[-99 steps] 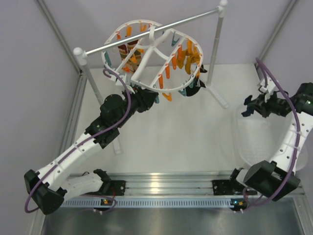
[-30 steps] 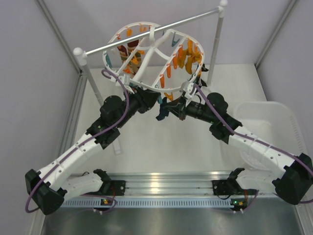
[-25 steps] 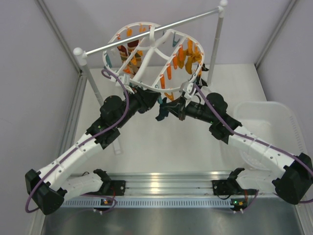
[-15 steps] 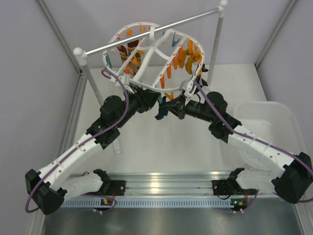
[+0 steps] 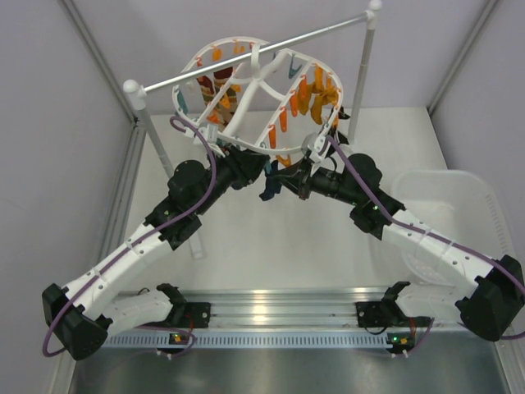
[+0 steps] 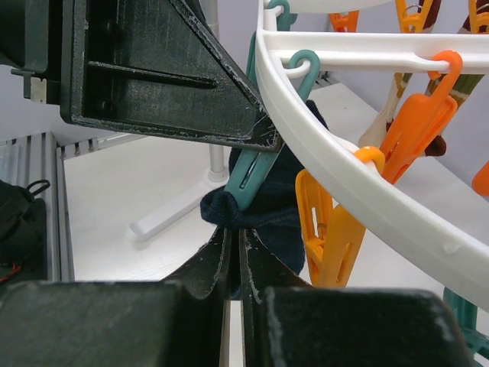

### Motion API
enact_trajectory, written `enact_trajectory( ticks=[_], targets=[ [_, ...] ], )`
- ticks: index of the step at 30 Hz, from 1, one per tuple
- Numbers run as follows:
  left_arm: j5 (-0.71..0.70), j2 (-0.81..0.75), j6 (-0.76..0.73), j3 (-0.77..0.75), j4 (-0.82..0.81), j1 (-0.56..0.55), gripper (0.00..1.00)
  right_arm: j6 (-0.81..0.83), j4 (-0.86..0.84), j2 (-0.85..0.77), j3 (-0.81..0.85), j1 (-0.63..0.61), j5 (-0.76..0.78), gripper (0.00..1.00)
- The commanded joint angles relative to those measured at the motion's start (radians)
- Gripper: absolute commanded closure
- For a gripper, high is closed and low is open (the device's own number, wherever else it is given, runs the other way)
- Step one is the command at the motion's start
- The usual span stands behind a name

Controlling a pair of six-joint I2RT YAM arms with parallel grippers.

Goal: Clip the socks to the hanger
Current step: Clamp the sock onto the hanger.

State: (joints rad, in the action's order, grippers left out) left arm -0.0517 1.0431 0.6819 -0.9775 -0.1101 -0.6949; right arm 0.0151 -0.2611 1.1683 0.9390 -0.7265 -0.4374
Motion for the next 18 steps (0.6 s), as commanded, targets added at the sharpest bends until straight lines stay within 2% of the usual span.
enact_trajectory(
  ticks=[1,5,10,14,18],
  targets=[
    [-0.050,-0.003,-0.001,-0.001,-0.016,0.011,0.62,-0.009,-0.056,-0.002,0.064,-0.024,0.006,1.00],
    [-0.053,-0.026,-0.019,0.002,-0.019,0.012,0.41,-0.009,-0.050,0.002,0.060,-0.024,0.015,1.00],
    [-0.017,-0.081,-0.044,0.023,-0.034,0.011,0.28,-0.007,-0.040,0.014,0.063,-0.024,0.026,1.00],
    [0.021,-0.144,-0.068,0.040,0.010,0.011,0.05,0.002,-0.014,0.021,0.081,-0.022,0.038,1.00],
    [0.047,-0.215,-0.105,0.072,0.087,0.011,0.02,0.022,0.028,0.016,0.093,-0.022,0.057,1.00]
  ],
)
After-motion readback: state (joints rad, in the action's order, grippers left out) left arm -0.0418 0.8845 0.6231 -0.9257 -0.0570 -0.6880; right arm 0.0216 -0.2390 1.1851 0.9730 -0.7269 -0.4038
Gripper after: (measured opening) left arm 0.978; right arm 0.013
